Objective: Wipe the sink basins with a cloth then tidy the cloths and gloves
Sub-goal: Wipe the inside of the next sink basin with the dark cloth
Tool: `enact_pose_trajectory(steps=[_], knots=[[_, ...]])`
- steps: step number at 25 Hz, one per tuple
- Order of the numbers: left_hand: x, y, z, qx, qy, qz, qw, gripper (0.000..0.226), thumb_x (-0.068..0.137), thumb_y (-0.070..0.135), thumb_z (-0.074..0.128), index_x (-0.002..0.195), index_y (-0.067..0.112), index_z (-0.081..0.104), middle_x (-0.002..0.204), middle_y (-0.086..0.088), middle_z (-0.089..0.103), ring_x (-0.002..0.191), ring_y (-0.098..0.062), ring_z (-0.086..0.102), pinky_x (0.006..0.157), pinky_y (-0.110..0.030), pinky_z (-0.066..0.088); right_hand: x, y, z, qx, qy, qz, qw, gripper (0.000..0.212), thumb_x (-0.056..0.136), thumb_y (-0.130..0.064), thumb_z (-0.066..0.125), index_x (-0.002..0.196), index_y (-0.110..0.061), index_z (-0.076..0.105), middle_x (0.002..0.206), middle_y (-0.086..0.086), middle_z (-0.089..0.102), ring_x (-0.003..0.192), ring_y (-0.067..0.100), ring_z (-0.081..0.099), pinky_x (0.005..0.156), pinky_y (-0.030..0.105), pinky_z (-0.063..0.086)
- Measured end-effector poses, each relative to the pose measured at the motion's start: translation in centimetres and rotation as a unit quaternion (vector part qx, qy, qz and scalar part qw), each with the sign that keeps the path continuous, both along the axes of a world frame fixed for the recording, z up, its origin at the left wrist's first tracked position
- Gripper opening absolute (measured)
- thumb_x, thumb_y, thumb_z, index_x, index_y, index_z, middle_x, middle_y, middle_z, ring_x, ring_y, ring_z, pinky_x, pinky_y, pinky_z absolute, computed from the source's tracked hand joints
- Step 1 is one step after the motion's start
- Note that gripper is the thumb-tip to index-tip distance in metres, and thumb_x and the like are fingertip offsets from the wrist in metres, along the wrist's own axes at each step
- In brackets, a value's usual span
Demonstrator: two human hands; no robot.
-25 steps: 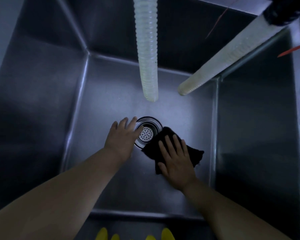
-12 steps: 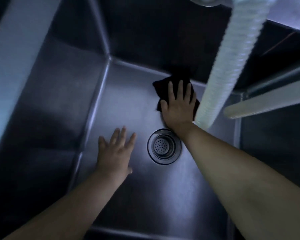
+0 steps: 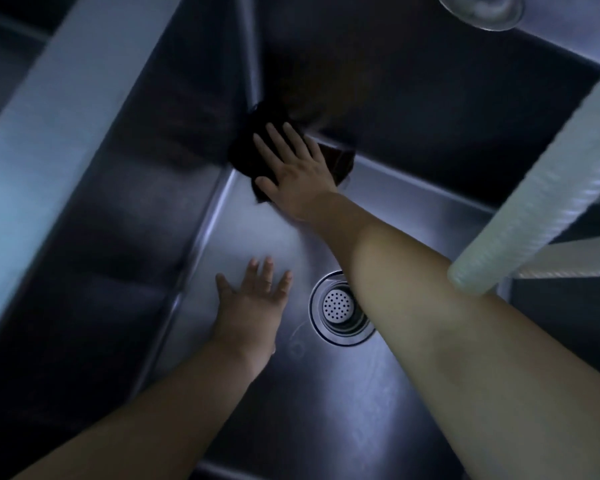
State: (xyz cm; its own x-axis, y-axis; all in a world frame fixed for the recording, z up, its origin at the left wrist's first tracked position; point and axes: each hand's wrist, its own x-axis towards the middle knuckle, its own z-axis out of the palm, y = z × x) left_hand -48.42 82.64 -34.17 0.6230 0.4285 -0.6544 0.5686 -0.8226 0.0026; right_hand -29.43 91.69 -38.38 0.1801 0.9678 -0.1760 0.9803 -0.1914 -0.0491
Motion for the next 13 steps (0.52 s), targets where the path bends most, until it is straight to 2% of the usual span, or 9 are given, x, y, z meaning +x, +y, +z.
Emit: enact_pose_trajectory(steps=[6, 11, 13], knots=[[0.3, -0.2, 0.9, -0.007, 0.015, 0.013, 1.0, 0.11, 0.078, 0.039, 0.07, 0.148, 0.024, -0.014, 0.156, -0.012, -0.02, 0.145, -0.032, -0.012, 0.109, -0.065, 0.015, 7.9, -11.9, 1.4, -0.019, -0.035, -0.039, 0.998, 0.064, 0.093, -0.046, 0.039, 0.15, -0.023, 0.02, 0.158, 0.004, 0.016, 0.146, 0.025, 0.008, 0.116, 0.041, -0.001], [0.3, -0.3, 0.6, 0.006, 0.018, 0.007, 1.0, 0.113, 0.076, 0.045, 0.071, 0.148, 0.025, -0.015, 0.157, -0.011, -0.018, 0.145, -0.032, -0.011, 0.108, -0.064, 0.019, 12.7, -22.8, 2.4, -0.036, -0.029, -0.219, 0.975, 0.07, 0.088, -0.048, 0.03, 0.149, -0.014, 0.025, 0.155, 0.015, 0.022, 0.143, 0.036, 0.014, 0.116, 0.043, 0.001], [0.3, -0.4, 0.7, 0.009, 0.016, 0.003, 1.0, 0.114, 0.075, 0.046, 0.071, 0.148, 0.025, -0.014, 0.157, -0.011, -0.017, 0.145, -0.031, -0.011, 0.108, -0.063, 0.02, 12.2, -25.4, 2.2, -0.036, -0.028, -0.3, 0.953, 0.065, 0.092, -0.045, 0.039, 0.148, -0.016, 0.025, 0.155, 0.015, 0.021, 0.143, 0.036, 0.012, 0.115, 0.048, 0.004]])
